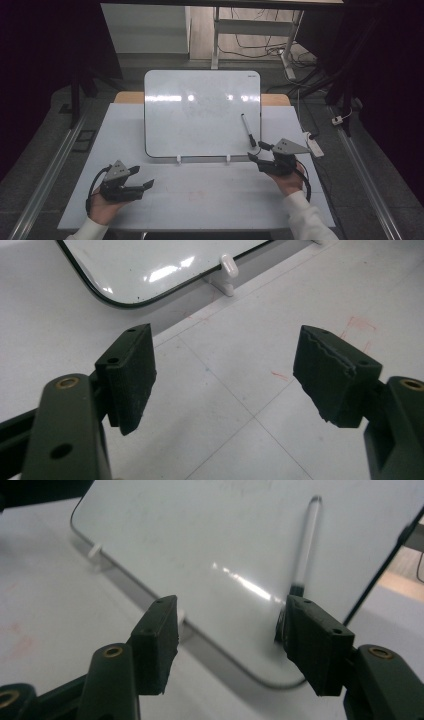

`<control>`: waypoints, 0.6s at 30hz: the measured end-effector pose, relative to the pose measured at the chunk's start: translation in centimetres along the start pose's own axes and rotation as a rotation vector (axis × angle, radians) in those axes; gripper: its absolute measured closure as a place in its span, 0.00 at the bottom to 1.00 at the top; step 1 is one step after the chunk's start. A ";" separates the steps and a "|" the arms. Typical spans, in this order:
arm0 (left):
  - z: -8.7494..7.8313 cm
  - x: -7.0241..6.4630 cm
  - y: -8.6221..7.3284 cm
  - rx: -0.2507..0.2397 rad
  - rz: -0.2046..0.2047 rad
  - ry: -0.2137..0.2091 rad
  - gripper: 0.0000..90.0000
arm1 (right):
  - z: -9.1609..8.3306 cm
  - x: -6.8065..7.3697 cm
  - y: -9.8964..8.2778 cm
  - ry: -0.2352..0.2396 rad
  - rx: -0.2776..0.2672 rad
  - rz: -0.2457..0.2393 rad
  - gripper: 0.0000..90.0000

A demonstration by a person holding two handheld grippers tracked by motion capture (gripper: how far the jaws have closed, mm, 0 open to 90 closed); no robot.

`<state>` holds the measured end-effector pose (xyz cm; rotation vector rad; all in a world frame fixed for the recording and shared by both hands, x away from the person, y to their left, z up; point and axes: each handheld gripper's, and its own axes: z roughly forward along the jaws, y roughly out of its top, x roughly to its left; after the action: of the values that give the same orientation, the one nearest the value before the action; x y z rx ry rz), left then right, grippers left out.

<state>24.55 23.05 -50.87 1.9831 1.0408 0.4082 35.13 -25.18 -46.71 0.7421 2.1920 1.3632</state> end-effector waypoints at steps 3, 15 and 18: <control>0.1 0.0 0.0 -0.002 0.000 0.001 0.27 | -1.1 -0.1 -1.6 0.008 0.020 -0.012 0.41; 0.4 -0.1 -0.3 0.011 0.011 -0.002 0.26 | -4.6 -2.4 -7.0 -0.048 0.073 0.060 0.40; 0.5 -0.1 -0.3 0.013 0.014 0.000 0.26 | -4.3 -2.3 -6.9 -0.040 0.064 0.052 0.41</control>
<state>24.64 22.82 -51.41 2.0030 1.0325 0.4100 32.75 -32.07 -50.94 0.8489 2.2080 1.2967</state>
